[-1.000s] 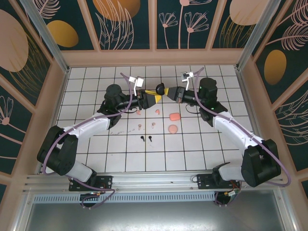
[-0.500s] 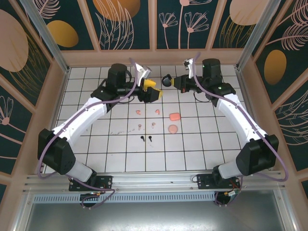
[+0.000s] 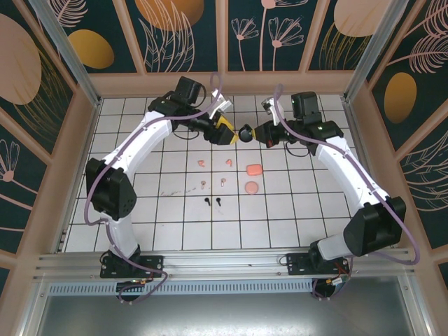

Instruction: Insert the wireless bluetooth earbuds into the charging case

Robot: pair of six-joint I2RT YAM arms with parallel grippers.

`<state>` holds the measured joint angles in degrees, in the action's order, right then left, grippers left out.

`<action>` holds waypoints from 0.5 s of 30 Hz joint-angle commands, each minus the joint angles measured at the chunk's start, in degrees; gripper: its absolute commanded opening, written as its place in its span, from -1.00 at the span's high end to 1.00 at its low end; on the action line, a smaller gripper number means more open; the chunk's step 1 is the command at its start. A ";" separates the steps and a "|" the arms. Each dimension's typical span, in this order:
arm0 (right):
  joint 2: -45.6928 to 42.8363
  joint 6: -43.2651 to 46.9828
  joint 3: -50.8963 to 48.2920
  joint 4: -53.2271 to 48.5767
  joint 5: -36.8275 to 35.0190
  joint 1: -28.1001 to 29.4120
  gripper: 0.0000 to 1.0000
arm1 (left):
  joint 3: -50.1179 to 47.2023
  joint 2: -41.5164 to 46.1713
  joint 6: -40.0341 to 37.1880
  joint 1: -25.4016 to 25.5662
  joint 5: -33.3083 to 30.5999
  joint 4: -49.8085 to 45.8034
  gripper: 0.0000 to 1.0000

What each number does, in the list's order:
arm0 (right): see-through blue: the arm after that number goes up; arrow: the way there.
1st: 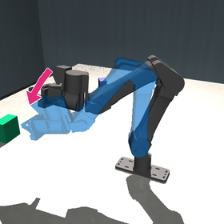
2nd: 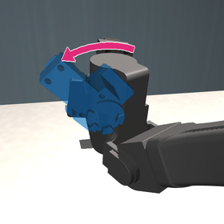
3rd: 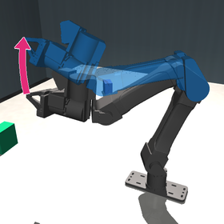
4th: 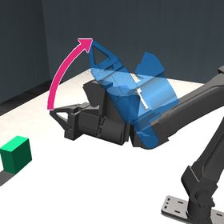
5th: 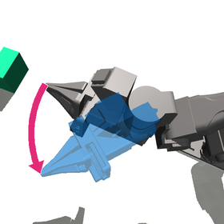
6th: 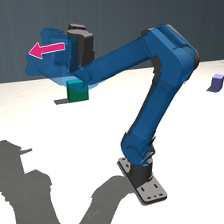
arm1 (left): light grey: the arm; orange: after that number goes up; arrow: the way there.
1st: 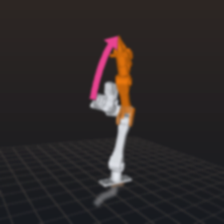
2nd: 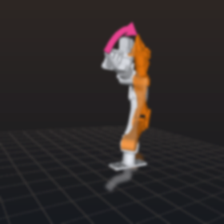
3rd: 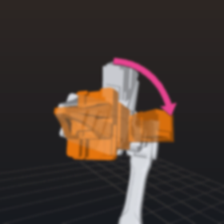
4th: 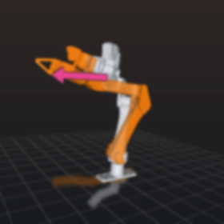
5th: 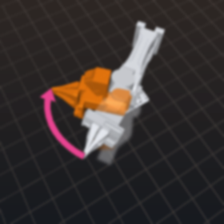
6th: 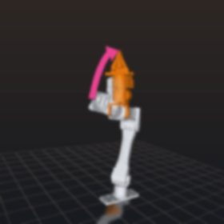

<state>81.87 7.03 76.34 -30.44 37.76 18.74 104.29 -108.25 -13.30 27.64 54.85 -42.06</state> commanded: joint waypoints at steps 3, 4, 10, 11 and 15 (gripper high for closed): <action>-1.20 1.74 -0.42 -0.60 1.71 1.33 1.00 | 3.11 -0.81 -3.27 -0.24 6.62 -5.94 -0.39; -1.08 1.68 -0.46 -0.46 1.63 1.61 1.00 | 3.11 -0.78 -3.17 -0.22 6.89 -5.80 -0.39; -0.33 1.06 -0.09 0.52 1.79 2.78 1.00 | 2.72 -0.94 -2.44 -0.22 7.99 -4.98 -0.37; -0.15 0.93 -0.05 0.58 1.79 3.04 1.00 | 2.61 -1.01 -2.40 -0.22 8.14 -4.88 -0.36; 0.28 0.80 0.56 0.62 1.53 3.67 1.00 | 2.33 -1.35 -2.15 -0.24 8.74 -4.44 -0.33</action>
<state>81.80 7.20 76.34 -30.44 37.98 21.74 105.60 -108.92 -14.76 27.64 61.17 -45.71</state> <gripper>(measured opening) 0.053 0.668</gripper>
